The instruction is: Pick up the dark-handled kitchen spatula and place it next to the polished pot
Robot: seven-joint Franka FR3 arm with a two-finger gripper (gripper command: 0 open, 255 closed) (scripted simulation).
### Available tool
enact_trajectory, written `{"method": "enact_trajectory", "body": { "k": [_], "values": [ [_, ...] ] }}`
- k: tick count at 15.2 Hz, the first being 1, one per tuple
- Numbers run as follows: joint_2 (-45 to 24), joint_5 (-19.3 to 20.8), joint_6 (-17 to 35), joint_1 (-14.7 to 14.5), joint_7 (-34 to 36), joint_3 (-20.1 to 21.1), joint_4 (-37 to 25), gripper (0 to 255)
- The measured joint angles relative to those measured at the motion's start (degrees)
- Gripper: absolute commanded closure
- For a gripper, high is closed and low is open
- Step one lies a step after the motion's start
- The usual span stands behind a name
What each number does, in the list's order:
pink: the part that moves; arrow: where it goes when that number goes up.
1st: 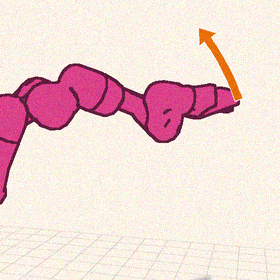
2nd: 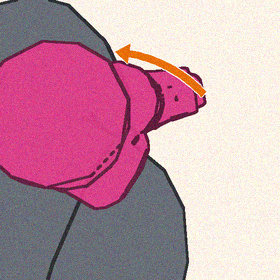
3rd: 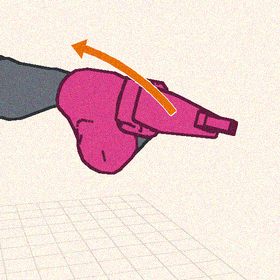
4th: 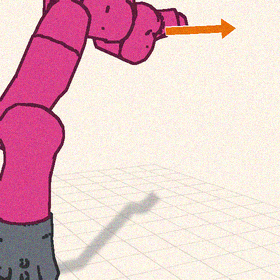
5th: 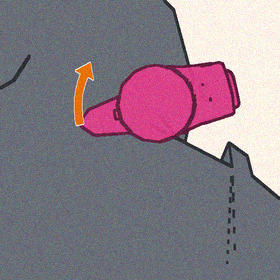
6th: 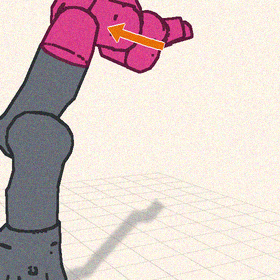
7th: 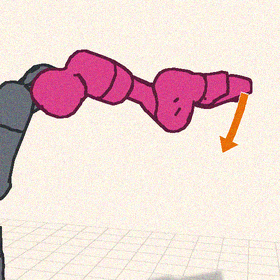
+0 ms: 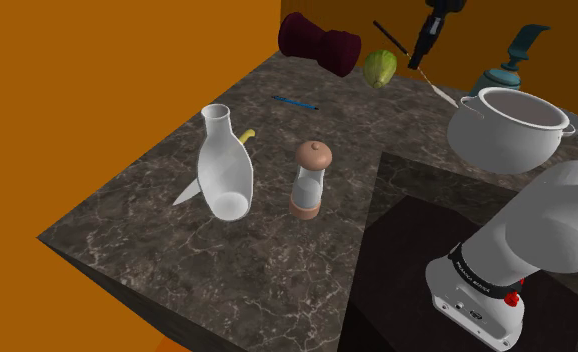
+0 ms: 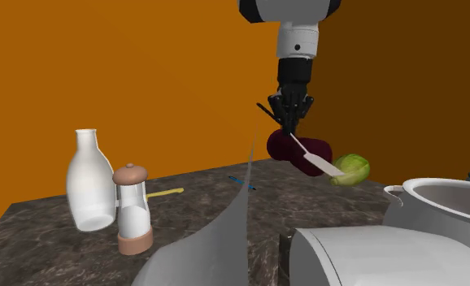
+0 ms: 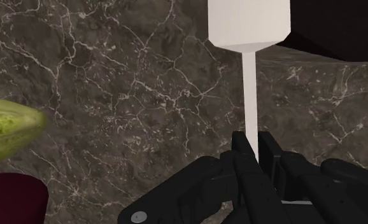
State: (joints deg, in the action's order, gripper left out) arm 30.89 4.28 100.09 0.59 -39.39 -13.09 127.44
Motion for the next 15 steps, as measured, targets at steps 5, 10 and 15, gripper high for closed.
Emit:
{"method": "enact_trajectory", "body": {
  "k": [5,10,15],
  "values": [
    [9.72,2.79,-2.71,2.76,-2.89,-1.82,6.82,255],
    [15.87,5.05,-4.28,4.96,-5.27,-3.52,11.29,255],
    [16.60,5.77,-0.93,5.38,-5.42,-4.23,15.39,255]
  ]
}}
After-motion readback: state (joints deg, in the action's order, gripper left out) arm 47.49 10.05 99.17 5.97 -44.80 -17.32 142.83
